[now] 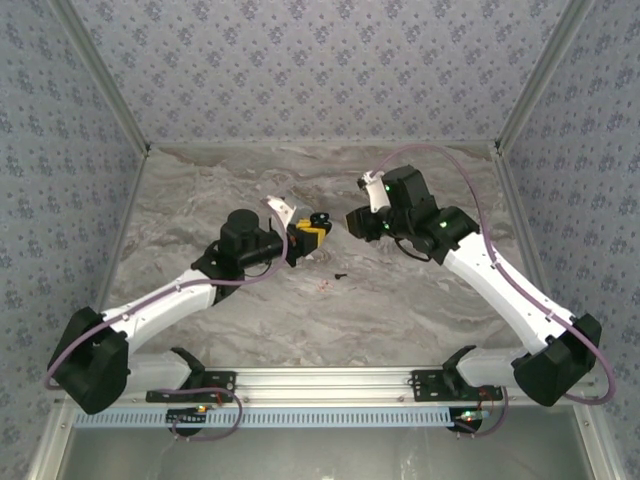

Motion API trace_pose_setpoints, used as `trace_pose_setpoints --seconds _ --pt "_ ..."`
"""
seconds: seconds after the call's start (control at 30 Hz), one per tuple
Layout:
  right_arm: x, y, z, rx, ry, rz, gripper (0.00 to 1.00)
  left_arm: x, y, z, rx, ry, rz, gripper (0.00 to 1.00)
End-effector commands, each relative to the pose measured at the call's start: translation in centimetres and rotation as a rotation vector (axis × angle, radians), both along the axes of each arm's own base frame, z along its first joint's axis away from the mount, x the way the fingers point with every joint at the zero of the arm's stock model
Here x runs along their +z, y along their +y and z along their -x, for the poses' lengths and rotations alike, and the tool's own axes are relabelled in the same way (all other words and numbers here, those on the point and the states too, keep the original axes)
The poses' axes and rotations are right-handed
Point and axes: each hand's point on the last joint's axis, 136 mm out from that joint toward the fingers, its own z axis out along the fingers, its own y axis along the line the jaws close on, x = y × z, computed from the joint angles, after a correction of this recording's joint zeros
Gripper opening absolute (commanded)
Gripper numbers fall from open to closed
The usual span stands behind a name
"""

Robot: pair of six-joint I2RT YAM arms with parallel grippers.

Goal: Insert wireless bluetooth earbuds into charging case

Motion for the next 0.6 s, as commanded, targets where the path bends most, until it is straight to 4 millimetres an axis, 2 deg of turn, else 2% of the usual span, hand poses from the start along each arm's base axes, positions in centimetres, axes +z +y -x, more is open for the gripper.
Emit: trace_pose_setpoints --seconds 0.0,0.03,0.23,0.4,0.57 --pt "-3.0 -1.5 0.8 -0.046 0.096 0.047 0.30 1.6 0.7 0.1 0.023 -0.058 -0.021 0.21" --pt "-5.0 -1.7 1.4 -0.040 0.142 0.061 0.30 1.5 0.8 0.2 0.028 -0.059 -0.028 0.21" --pt "-10.2 -0.4 3.1 0.037 0.312 0.044 0.27 1.3 1.7 0.4 0.050 -0.062 -0.055 0.21" --pt "-13.2 1.0 3.6 0.089 0.392 0.029 0.25 1.3 2.1 0.8 0.061 -0.065 -0.059 0.21" --pt "-16.0 2.3 4.3 0.141 0.471 0.031 0.19 1.3 2.4 1.0 0.064 -0.068 -0.054 0.21"
